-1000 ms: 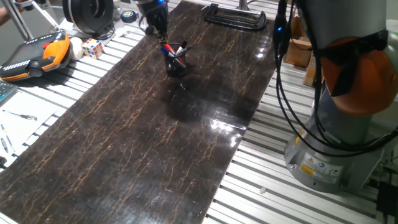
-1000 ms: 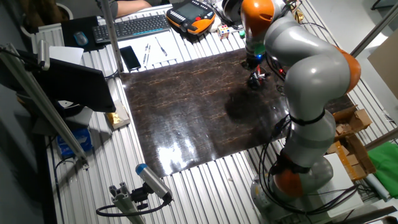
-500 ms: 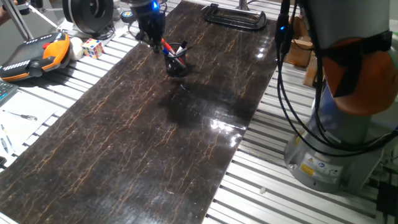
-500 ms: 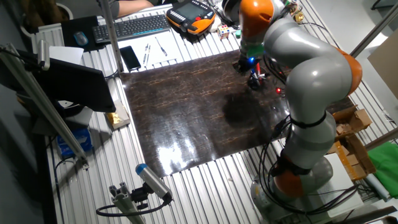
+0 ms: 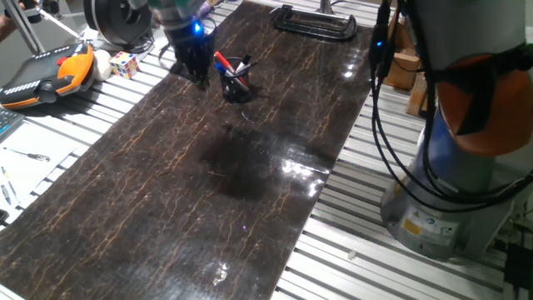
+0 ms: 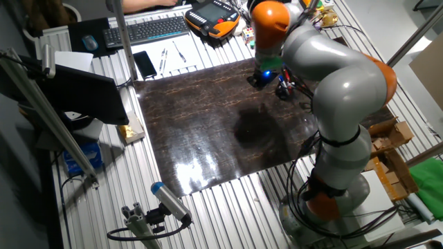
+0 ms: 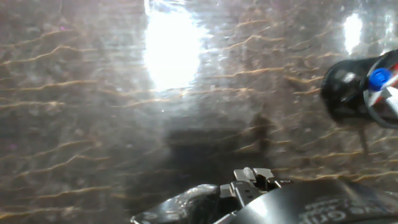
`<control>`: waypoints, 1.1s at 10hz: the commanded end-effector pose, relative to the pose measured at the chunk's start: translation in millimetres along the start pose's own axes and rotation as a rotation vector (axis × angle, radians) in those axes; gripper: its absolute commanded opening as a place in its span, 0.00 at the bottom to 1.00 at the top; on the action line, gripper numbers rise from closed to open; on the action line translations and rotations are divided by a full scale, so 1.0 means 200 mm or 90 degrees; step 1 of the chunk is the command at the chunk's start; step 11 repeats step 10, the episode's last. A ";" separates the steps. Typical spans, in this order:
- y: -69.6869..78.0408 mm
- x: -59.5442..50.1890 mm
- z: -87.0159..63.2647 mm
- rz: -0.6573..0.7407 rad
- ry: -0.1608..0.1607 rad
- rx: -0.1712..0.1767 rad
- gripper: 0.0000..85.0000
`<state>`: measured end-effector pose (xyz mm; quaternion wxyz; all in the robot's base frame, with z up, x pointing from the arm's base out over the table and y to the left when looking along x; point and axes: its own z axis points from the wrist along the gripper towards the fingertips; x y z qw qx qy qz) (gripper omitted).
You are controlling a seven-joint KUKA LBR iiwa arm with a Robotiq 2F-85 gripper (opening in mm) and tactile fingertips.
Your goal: Put the pen into the pen holder
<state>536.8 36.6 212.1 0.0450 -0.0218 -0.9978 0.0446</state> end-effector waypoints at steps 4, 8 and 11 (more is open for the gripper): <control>0.02 0.08 -0.01 -0.005 -0.017 0.034 0.01; 0.02 0.08 -0.01 -0.016 -0.034 0.034 0.01; 0.03 0.08 -0.01 -0.015 -0.034 0.031 0.01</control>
